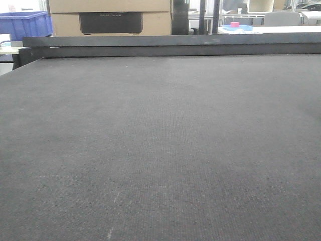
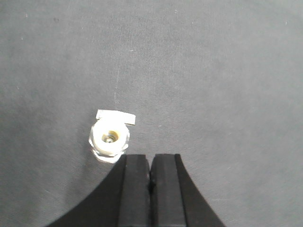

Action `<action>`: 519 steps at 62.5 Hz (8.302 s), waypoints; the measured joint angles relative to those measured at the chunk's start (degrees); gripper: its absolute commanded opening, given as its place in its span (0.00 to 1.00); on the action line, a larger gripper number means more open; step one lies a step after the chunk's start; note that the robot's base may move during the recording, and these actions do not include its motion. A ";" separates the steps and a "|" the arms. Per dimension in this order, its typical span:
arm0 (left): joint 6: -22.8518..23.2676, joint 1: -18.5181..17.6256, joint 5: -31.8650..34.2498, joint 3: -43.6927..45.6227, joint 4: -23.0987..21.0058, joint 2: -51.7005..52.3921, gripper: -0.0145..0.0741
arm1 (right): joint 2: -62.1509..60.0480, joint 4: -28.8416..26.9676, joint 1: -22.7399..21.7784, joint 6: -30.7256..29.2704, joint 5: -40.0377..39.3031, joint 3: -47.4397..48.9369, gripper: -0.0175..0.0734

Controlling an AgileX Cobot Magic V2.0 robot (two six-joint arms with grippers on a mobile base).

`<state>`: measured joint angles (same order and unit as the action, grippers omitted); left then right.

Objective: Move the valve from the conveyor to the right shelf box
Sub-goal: 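Close left and right grippers around each silver valve's white body, then lift both held valves up off the conveyor belt, then drive the base away from the conveyor to the blue-bin shelf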

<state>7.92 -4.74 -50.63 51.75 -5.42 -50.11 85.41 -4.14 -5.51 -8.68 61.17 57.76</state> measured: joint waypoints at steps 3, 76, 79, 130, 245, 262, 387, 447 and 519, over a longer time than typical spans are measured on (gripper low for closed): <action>0.98 0.00 -0.12 0.00 0.00 -0.52 0.04 | 0.00 0.00 0.00 0.00 0.00 0.00 0.01; -6.47 0.00 -8.72 12.59 8.73 -36.85 0.76 | 0.00 -1.39 0.00 0.00 -1.89 0.00 0.01; -6.47 0.00 -8.72 12.61 8.73 -37.67 0.76 | 0.00 -1.39 0.00 0.00 -1.89 0.00 0.01; -7.92 0.00 -8.58 12.61 6.48 -41.35 0.12 | 0.00 -1.56 0.00 -0.10 -2.87 0.00 0.01; -7.92 0.00 12.36 -11.32 5.88 27.70 0.04 | -54.93 -2.49 0.00 -0.10 -23.03 -19.49 0.01; -7.92 0.00 12.83 -11.41 5.99 28.14 0.04 | -54.93 -2.49 0.00 -0.10 -23.03 -19.49 0.01; -7.92 0.00 13.06 -11.41 6.24 28.85 0.04 | -54.93 -2.71 0.00 -0.10 -24.10 -19.58 0.01; -7.92 0.00 13.18 -11.41 6.24 28.85 0.04 | -54.93 -2.71 0.00 -0.10 -24.22 -19.58 0.01; -7.92 0.00 13.18 -11.41 6.24 28.85 0.04 | -54.93 -2.58 0.00 -0.10 -24.22 -19.58 0.01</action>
<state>0.00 -4.74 -37.45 40.34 0.83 -21.26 30.48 -6.72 -5.51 -8.79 36.95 38.19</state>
